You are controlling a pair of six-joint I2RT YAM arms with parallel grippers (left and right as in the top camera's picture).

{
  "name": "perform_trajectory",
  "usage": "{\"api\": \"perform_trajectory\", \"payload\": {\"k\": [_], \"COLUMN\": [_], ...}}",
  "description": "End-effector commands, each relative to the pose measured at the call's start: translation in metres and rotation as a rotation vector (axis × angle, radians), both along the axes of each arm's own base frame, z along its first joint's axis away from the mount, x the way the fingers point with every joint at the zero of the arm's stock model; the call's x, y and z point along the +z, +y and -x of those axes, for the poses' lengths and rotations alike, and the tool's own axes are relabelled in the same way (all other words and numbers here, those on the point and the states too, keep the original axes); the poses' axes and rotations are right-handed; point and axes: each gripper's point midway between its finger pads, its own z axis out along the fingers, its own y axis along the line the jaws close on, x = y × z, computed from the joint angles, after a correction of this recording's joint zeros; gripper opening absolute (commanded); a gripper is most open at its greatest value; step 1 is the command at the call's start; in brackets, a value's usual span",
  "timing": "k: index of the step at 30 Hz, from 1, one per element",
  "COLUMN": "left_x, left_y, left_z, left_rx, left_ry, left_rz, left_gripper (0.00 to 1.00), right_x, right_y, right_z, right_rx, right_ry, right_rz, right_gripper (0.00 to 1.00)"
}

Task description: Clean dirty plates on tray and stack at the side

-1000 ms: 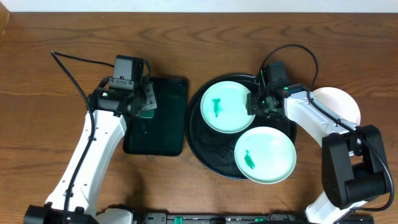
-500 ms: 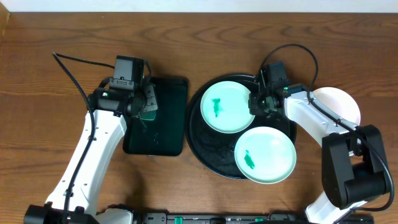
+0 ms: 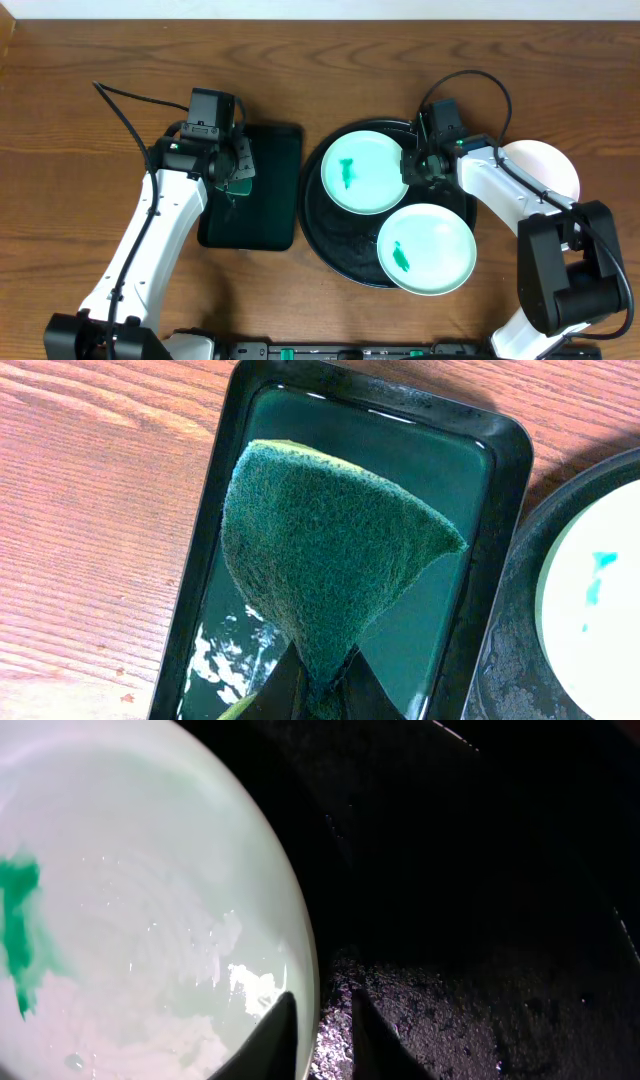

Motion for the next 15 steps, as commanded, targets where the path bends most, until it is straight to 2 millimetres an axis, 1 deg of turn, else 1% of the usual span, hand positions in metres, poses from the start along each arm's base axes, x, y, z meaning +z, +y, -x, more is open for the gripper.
{"api": "perform_trajectory", "payload": {"k": [1, 2, 7, 10, 12, 15], "left_x": [0.008, 0.009, 0.023, 0.029, 0.025, 0.011], "left_y": [-0.002, -0.002, 0.002, 0.004, 0.002, -0.004], "left_z": [-0.009, -0.01, -0.019, -0.022, -0.02, -0.012], "left_rx": [-0.013, -0.013, -0.001, 0.005, 0.0, -0.006], "left_ry": [-0.013, -0.008, 0.029, 0.08, 0.127, 0.191], "left_rz": [0.002, 0.001, -0.03, -0.056, -0.062, -0.069], "left_gripper": [0.07, 0.07, 0.07, 0.07, 0.07, 0.07], "right_x": [-0.003, -0.003, -0.002, -0.001, -0.001, -0.002], "right_y": [0.001, 0.001, 0.01, 0.011, 0.011, 0.011], "right_z": [0.002, 0.002, 0.004, 0.004, 0.004, 0.004], "right_rx": [-0.014, -0.014, 0.006, 0.007, 0.007, 0.007], "right_ry": [0.009, 0.01, 0.021, 0.019, 0.019, 0.019], "right_rz": [0.001, 0.001, -0.051, -0.054, -0.054, -0.054], "right_gripper": [0.05, 0.01, 0.01, 0.01, 0.01, 0.01]}}
